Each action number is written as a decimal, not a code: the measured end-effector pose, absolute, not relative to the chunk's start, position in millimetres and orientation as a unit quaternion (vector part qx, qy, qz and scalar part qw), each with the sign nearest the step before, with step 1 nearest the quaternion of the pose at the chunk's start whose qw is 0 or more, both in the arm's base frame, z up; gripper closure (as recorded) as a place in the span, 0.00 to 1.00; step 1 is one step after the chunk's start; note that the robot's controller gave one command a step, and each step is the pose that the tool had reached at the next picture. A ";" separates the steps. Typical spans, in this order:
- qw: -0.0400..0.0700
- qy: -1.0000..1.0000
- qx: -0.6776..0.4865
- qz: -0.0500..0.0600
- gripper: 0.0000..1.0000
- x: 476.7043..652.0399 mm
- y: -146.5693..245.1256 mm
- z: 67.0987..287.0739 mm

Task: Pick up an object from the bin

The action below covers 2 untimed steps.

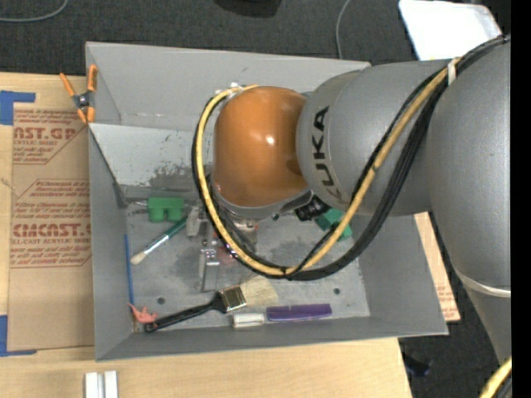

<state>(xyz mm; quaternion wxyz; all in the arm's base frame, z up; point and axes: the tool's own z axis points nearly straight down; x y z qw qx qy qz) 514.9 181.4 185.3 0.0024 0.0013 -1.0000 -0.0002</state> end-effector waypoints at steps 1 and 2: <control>0.000 -1.000 0.001 -0.001 0.00 516.7 180.7 187.8; -0.002 -0.997 0.076 -0.001 0.00 555.8 126.1 123.5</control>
Offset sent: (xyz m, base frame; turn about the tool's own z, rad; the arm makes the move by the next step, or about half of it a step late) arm 0.0703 -0.1013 -0.1153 -0.2604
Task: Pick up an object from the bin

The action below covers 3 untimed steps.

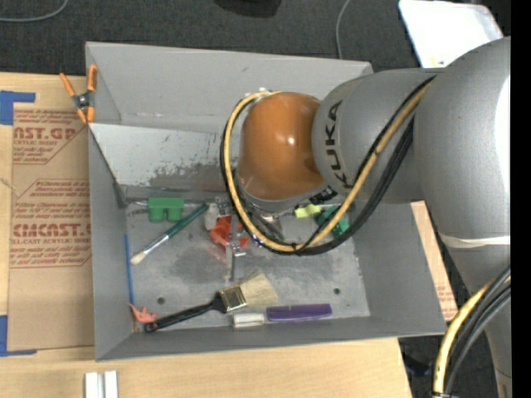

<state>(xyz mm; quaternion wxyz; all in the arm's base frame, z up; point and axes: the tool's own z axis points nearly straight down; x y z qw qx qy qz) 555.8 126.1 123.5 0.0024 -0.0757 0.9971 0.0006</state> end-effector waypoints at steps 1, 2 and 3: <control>0.004 0.980 -0.201 0.002 0.00 536.1 77.5 75.6; 0.004 0.980 -0.197 0.001 0.00 570.3 67.3 70.4; 0.006 0.980 -0.198 0.002 0.00 556.2 69.0 70.2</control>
Offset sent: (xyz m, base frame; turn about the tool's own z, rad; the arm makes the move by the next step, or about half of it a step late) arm 0.0254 -0.0620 -0.0535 -0.2404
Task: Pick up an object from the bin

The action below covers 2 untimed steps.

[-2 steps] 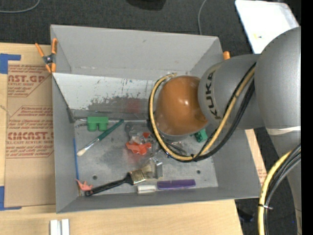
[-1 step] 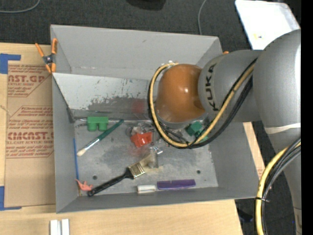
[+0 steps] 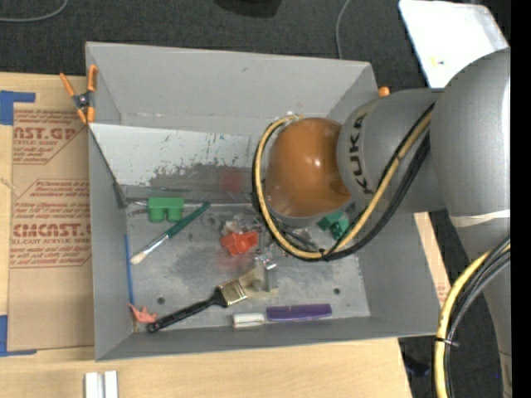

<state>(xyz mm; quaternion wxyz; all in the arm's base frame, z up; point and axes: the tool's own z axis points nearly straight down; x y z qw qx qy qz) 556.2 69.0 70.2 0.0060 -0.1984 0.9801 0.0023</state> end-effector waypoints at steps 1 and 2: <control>0.007 0.980 -0.197 0.002 1.00 578.1 68.9 71.7; 0.007 0.980 -0.197 0.002 1.00 578.1 68.9 71.7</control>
Offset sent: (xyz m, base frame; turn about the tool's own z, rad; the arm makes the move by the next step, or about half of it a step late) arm 0.0000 0.0000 0.0000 0.0000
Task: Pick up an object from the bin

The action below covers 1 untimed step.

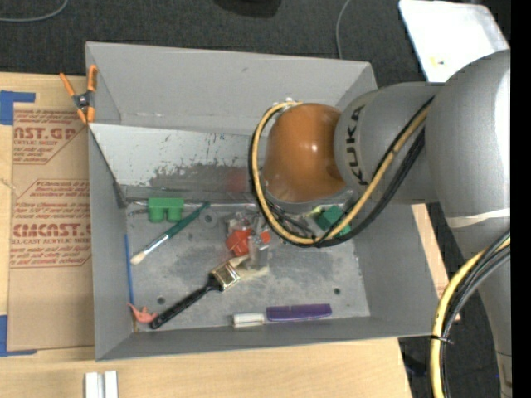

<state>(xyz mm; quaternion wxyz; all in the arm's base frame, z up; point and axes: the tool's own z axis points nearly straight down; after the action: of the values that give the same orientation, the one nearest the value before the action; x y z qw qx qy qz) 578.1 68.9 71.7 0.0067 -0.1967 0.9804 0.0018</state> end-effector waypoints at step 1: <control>0.007 0.980 -0.197 0.002 1.00 577.7 69.2 75.0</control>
Offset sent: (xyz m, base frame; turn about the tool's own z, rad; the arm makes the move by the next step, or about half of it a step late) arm -0.0002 0.0002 0.0294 -0.0002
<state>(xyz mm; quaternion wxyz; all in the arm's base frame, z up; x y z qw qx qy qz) 577.7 69.2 75.0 0.0068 -0.1967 0.9804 0.0021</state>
